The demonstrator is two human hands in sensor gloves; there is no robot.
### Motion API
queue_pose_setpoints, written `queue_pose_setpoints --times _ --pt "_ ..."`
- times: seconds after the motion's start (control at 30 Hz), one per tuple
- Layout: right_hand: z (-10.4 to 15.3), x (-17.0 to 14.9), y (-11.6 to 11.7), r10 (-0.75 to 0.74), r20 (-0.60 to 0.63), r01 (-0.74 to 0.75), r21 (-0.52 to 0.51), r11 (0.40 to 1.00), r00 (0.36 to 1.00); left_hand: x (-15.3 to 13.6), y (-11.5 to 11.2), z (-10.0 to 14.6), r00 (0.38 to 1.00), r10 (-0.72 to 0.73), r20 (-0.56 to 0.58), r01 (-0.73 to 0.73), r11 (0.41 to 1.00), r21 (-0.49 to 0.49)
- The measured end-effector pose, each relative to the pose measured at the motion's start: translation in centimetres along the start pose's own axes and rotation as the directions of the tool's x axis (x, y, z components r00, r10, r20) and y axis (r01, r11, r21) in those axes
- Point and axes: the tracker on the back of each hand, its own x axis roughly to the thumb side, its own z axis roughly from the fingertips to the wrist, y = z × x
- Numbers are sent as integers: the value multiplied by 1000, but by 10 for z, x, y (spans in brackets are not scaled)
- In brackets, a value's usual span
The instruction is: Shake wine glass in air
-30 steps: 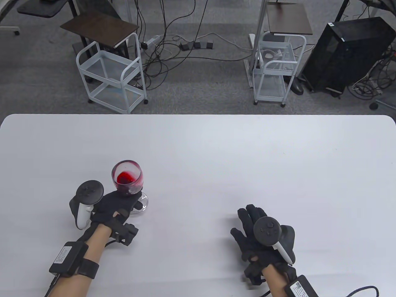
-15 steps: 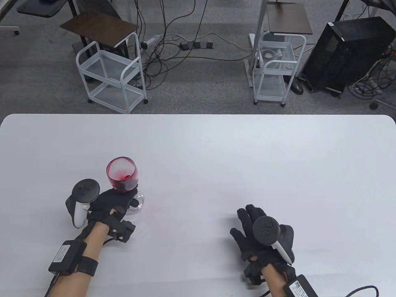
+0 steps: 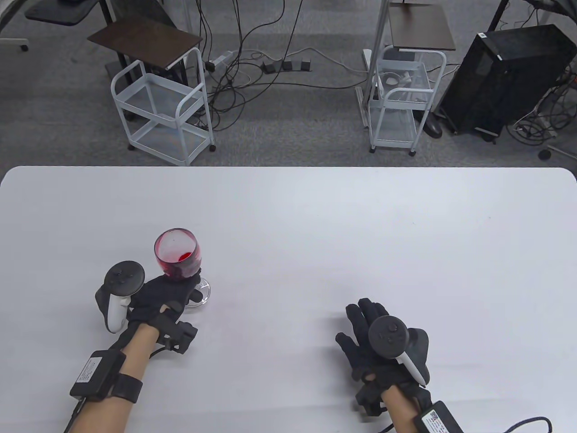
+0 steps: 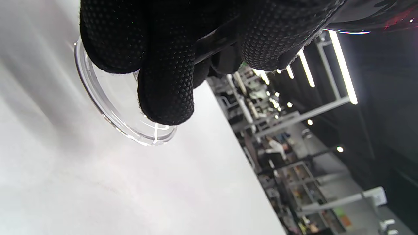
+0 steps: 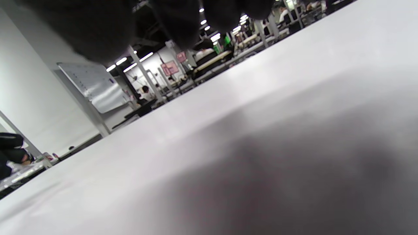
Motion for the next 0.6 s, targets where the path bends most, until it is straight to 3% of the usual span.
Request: queue_pose_setpoints --times 0.13,0.5,0.6 --pt "-2 -1 1 -2 -10 2 14 1000 1000 -2 7 -3 1000 -12 -29 13 999 35" --pt "-1 0 1 -6 -2 6 8 1000 1000 0 1 0 1000 -31 -4 31 1000 -5" --pt "-2 0 2 -1 -11 1 20 1000 1000 -3 8 -3 999 -2 -32 3 999 35"
